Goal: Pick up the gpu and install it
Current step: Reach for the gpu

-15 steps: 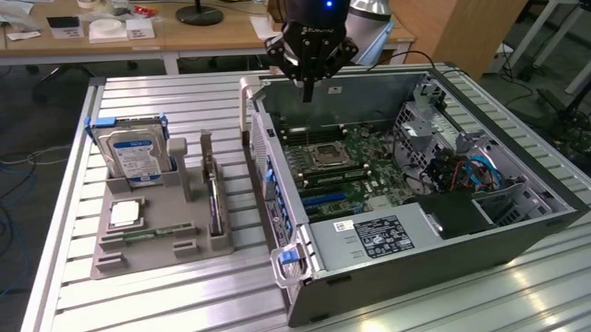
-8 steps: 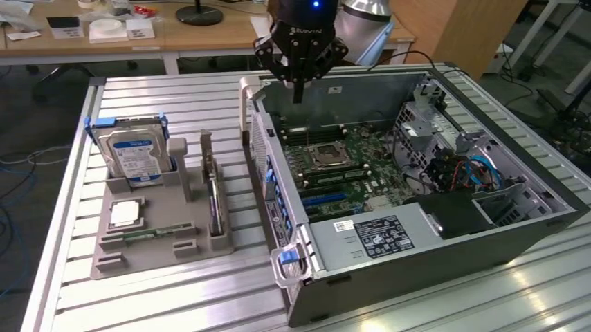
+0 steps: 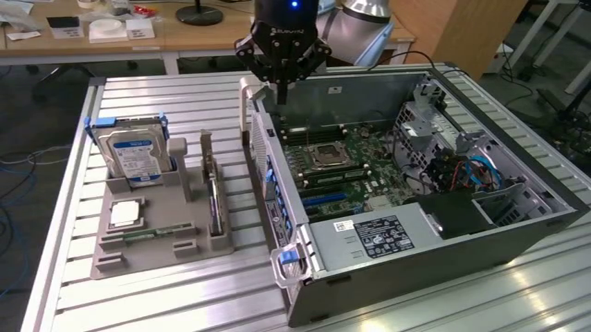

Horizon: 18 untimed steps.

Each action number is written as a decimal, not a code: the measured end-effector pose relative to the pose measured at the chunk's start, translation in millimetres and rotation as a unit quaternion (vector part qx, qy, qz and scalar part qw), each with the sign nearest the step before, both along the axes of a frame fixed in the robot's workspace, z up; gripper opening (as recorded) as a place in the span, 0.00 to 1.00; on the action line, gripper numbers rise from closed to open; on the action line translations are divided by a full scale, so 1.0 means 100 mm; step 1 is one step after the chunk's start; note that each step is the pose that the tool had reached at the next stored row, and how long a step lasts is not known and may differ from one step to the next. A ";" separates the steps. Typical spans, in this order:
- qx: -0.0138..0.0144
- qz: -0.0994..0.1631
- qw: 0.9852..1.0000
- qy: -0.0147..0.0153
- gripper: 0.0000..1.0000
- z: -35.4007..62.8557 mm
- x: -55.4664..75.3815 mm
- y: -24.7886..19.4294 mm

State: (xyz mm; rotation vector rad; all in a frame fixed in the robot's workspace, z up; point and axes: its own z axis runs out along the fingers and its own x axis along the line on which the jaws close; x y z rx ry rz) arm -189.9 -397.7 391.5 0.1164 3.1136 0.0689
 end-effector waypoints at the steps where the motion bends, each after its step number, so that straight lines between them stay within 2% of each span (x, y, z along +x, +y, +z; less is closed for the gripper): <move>1: 0.000 0.000 1.000 0.000 0.11 -0.001 -0.03 0.001; 7: 0.000 0.000 1.000 0.000 0.11 -0.003 -0.20 0.010; 14: 0.000 0.000 1.000 0.000 0.11 -0.004 -0.22 0.010; 18: 0.000 0.000 1.000 0.000 0.11 -0.008 -0.31 0.013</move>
